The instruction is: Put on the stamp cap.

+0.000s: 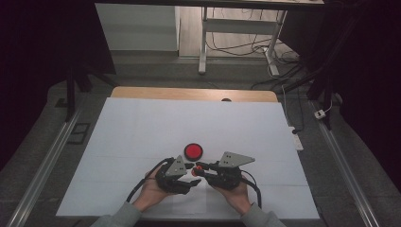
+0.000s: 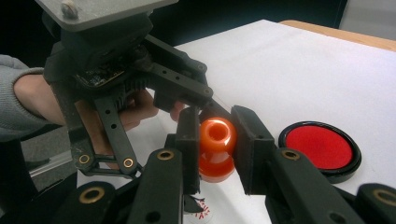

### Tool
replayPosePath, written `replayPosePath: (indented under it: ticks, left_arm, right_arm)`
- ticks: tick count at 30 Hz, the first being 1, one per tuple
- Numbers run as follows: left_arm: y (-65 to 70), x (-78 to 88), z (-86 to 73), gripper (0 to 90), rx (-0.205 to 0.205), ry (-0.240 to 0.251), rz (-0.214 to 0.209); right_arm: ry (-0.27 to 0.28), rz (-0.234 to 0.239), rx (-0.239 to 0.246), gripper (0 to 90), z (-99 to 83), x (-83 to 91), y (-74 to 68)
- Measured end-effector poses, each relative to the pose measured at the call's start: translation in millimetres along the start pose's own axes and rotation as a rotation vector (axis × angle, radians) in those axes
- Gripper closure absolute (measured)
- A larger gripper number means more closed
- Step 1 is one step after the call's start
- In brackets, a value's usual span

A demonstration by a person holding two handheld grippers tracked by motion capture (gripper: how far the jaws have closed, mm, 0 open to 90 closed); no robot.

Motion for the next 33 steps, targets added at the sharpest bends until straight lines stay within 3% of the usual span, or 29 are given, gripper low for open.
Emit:
replayPosePath:
  ticks: [6, 11, 33]
  left_arm:
    - [-1.3, 6.7, -4.5, 29.4, 0.014, -0.016, 0.031]
    - [-5.4, 16.6, -9.4, 28.5, 0.036, -0.029, 0.044]
    - [-27.5, 55.1, -17.5, 27.0, 0.119, 0.016, 0.116]
  right_arm:
    - [0.004, -0.001, -0.003, 72.1, 1.4, 1.2, 0.6]
    - [0.002, -0.002, -0.001, 72.2, 1.6, 1.3, 1.0]
    - [0.014, -0.032, -0.010, 72.1, 5.4, 6.5, 11.0]
Point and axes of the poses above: each handheld gripper's, and its own axes: x roughly backward along the jaws, z roughly out of its top, y roughly to its right, the point moved 7 cm from there along -x, roughly forward along the jaws, and after that the axes turned 15 degrees about y, right-handed, at the moved point
